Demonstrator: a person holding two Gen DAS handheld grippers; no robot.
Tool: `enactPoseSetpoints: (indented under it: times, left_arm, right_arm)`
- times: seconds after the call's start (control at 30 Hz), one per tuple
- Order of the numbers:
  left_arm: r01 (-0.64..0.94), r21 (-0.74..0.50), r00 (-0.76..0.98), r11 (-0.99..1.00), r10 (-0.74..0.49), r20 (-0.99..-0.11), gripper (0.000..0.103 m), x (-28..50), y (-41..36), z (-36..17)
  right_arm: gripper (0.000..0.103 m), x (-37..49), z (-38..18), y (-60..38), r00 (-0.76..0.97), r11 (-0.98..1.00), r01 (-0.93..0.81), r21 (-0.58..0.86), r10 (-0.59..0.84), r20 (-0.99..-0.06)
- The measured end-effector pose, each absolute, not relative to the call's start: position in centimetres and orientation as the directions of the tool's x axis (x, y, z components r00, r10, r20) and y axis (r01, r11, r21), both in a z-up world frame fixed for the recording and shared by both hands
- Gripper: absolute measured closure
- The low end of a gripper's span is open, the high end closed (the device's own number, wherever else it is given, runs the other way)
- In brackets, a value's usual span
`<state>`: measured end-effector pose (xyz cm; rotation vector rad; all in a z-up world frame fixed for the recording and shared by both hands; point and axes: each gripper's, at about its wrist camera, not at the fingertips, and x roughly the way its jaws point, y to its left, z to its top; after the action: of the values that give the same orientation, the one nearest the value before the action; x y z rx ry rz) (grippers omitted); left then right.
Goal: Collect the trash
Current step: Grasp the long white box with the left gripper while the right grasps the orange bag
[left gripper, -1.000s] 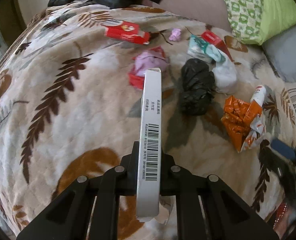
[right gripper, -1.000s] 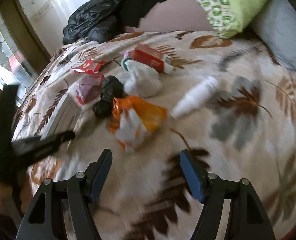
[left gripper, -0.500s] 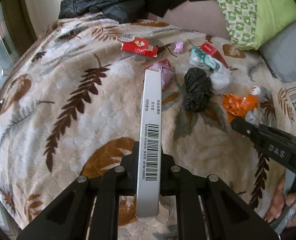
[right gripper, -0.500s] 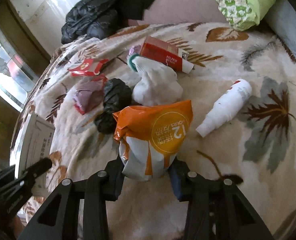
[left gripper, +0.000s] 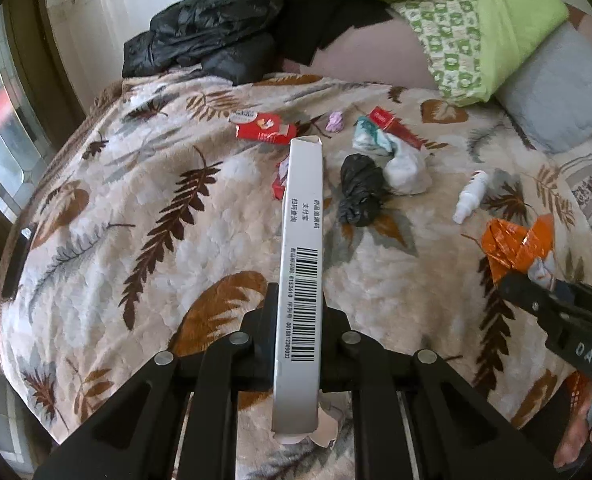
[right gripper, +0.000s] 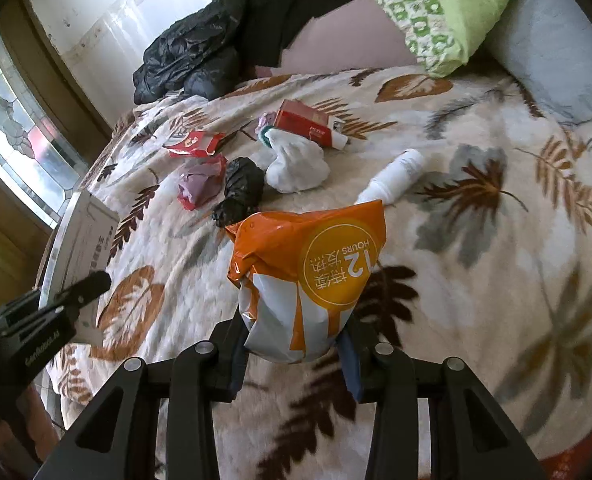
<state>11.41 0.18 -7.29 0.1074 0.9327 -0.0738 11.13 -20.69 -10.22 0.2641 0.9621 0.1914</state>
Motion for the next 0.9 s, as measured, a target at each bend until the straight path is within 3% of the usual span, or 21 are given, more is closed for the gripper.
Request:
enactPoseSetpoints:
  times: [0.9]
  left_arm:
    - [0.251, 0.125, 0.693, 0.960, -0.088, -0.715, 0.090, 5.4, -4.9, -3.0]
  right_arm:
    - [0.062, 1.1, -5.9, -24.2, 0.656, 0.961, 0.032, 0.273, 0.186, -0.731]
